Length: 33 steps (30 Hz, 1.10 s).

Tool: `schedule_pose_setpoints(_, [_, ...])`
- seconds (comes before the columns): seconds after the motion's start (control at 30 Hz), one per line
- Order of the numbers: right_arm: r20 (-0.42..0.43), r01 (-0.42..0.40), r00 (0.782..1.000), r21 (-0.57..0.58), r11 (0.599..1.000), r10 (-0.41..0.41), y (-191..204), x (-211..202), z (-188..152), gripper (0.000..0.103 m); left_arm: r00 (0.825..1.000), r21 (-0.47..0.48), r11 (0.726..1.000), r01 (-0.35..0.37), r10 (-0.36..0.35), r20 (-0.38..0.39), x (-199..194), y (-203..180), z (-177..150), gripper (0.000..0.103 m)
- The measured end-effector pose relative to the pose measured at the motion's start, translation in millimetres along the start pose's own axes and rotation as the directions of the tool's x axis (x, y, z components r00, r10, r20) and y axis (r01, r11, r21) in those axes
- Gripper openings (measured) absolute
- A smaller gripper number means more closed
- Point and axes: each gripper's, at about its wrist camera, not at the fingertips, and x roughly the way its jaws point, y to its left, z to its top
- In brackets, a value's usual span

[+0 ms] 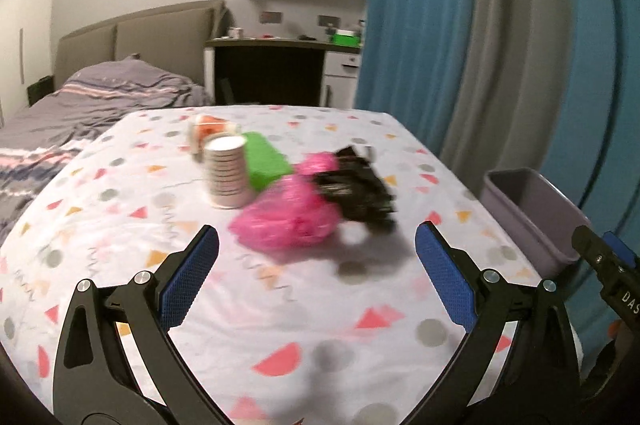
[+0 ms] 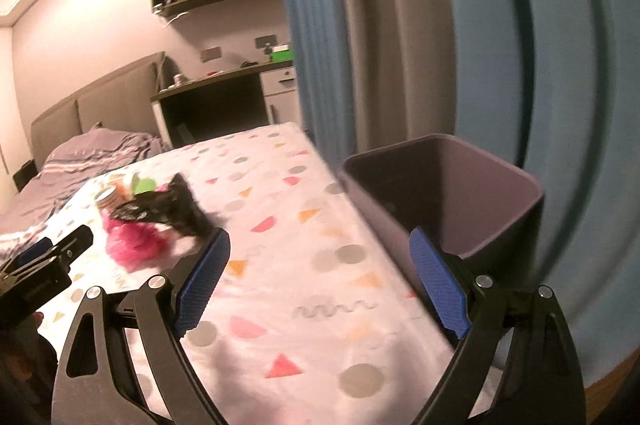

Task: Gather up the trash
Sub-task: 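Move both open grippers back over the pink and black bags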

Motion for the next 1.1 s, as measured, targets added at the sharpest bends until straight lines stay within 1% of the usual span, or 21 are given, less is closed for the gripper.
schedule_pose_setpoints(0.17, [-0.001, -0.026, 1.000, -0.028, 0.999, 0.026, 23, -2, -4, 0.088, 0.999, -0.043, 0.998, -0.043, 0.044, 0.007, -7, 31, 0, 0.097])
schedule_pose_setpoints(0.47, [-0.017, -0.063, 0.998, -0.079, 0.995, 0.062, 61, 13, -5, 0.088, 0.995, -0.086, 0.991, -0.100, 0.102, 0.017, -12, 68, -3, 0.097])
schedule_pose_setpoints(0.8, [-0.029, -0.088, 0.996, -0.099, 0.991, 0.085, 84, 37, 0, 0.088, 0.989, -0.104, 0.984, -0.144, 0.145, 0.005, -3, 89, -6, 0.097])
schedule_pose_setpoints(1.1, [-0.040, -0.102, 0.994, -0.108, 0.989, 0.098, 95, 58, 6, 0.088, 0.989, -0.099, 0.984, -0.148, 0.148, -0.012, 7, 92, -9, 0.097])
